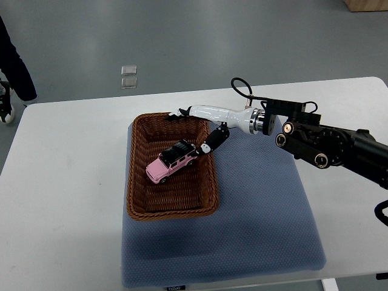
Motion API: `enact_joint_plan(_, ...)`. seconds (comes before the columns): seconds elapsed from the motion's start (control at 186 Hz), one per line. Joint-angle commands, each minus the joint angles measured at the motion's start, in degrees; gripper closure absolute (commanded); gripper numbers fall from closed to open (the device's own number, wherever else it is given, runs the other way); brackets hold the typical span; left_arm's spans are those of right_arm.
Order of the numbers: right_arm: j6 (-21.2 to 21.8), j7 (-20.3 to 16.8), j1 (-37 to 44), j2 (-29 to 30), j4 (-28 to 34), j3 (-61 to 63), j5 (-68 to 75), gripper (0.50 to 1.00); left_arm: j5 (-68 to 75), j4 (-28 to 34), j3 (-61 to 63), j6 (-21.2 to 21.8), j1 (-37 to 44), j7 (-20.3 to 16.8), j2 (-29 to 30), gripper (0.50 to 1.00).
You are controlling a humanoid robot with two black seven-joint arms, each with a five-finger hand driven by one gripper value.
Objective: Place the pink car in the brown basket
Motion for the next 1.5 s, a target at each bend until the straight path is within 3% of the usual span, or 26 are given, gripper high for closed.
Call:
enact_joint_plan(0.0, 0.60, -2.08, -0.32, -0.87, -0.39, 2.86, 9.12, 0.607, 0.00, 0.00, 0.01, 0.00, 0.05, 0.00, 0.00, 0.500)
enact_joint_plan(0.22, 1.22, -13.59, -3.21, -5.08, -0.47, 3.48, 37.67, 0.587, 0.00, 0.00, 0.01, 0.00, -0.04, 0.00, 0.00, 0.500)
enact_joint_plan(0.531, 1.57, -22.03, -8.75, -6.14, -2.58, 8.75, 65.01, 0.587, 0.00, 0.00, 0.01, 0.00, -0.04, 0.00, 0.00, 0.500)
enact_joint_plan(0.745, 5.70, -22.64, -10.16, -5.96, -4.78, 11.12, 73.98, 0.587, 0.00, 0.00, 0.01, 0.00, 0.05, 0.00, 0.00, 0.500)
enact_joint_plan(0.96, 8.25, -25.54, -10.60, -5.35, -8.38, 12.79, 82.59, 0.587, 0.00, 0.00, 0.01, 0.00, -0.04, 0.00, 0.00, 0.500)
enact_joint_plan(1.496, 7.98, -24.14, -11.22, -5.00, -10.14, 11.91, 70.99, 0.587, 0.00, 0.00, 0.01, 0.00, 0.05, 0.00, 0.00, 0.500)
